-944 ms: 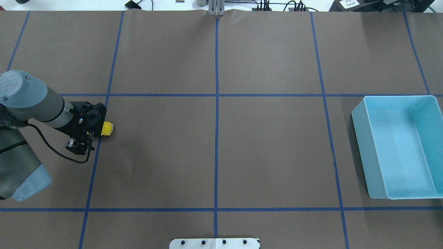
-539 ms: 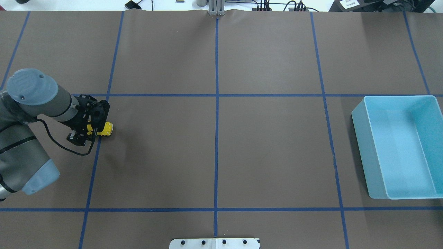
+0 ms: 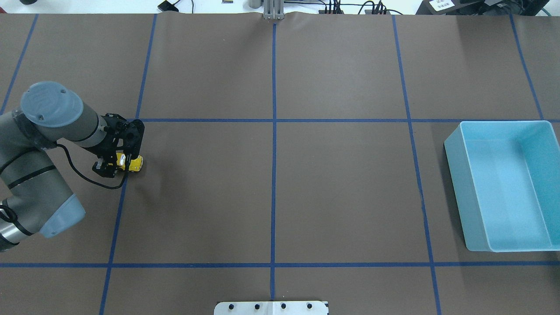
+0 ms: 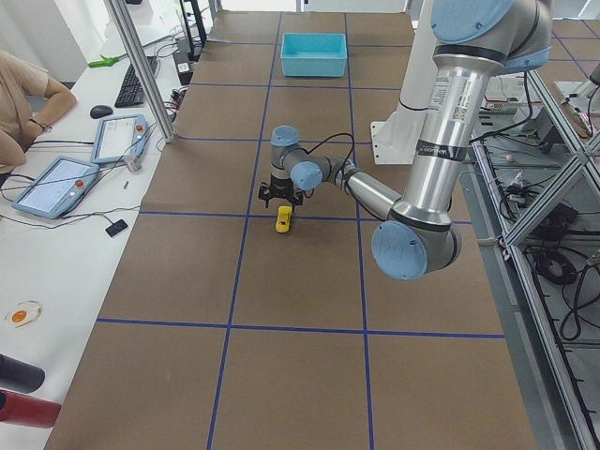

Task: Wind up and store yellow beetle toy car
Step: 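Press the car down with the left gripper and drag it backward to wind it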

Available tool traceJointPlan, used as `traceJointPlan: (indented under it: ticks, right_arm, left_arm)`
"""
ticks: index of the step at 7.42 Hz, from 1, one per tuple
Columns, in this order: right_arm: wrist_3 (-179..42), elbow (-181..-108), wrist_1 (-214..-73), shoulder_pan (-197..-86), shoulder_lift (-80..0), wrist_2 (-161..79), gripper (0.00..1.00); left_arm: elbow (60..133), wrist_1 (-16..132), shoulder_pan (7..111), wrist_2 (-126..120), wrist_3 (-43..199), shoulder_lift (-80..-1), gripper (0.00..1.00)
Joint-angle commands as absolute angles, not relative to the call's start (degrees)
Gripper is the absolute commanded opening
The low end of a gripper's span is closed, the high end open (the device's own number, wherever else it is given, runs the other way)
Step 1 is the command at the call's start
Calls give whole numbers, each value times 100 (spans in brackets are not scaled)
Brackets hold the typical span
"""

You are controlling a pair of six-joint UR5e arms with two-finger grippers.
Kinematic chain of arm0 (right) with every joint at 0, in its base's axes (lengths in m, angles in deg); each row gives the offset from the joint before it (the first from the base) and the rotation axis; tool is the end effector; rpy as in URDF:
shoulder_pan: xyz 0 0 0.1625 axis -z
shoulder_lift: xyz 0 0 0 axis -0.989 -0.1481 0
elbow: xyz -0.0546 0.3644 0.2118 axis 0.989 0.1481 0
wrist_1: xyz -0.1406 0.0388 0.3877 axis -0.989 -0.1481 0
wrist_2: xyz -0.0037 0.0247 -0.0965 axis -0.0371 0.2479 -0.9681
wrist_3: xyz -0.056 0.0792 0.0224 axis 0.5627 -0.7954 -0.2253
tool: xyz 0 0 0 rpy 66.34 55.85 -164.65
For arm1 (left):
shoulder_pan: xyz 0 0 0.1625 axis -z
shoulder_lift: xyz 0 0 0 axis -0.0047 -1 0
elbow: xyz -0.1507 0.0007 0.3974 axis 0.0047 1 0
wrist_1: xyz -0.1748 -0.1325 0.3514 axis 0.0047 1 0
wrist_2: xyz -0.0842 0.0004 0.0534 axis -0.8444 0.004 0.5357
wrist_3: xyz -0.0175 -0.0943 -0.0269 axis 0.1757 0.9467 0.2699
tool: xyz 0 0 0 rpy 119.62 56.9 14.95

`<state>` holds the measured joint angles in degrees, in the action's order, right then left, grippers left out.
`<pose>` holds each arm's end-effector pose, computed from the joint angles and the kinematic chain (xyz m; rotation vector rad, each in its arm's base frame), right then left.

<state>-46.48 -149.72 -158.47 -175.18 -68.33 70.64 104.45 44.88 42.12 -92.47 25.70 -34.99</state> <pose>0.0909 -0.4241 0.6562 0.0338 -0.7784 -0.0139 0.3780 -0.4769 0.4357 0.6671 0.4551 1.5336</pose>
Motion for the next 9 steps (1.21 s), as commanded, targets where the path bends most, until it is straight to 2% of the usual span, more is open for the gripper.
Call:
traceJointPlan:
  ticks: [1, 5, 7, 9]
  right_arm:
    - [-4648, -14952, -15847, -17518, -6829, 7067, 100]
    - [-4648, -14952, -15847, -17518, -6829, 7067, 100]
    - [-4648, -14952, -15847, -17518, -6846, 7076, 100]
    - [-4648, -14952, -15847, -17518, -6838, 7076, 100]
  left_arm:
    - [10167, 4487, 4183, -9254, 2608, -3631, 99]
    - [10069, 4522, 4174, -9455, 2626, -3711, 99]
    - [10069, 4540, 4166, -9483, 2617, -3711, 95]
    - [10112, 4531, 4166, -9483, 2617, -3668, 95]
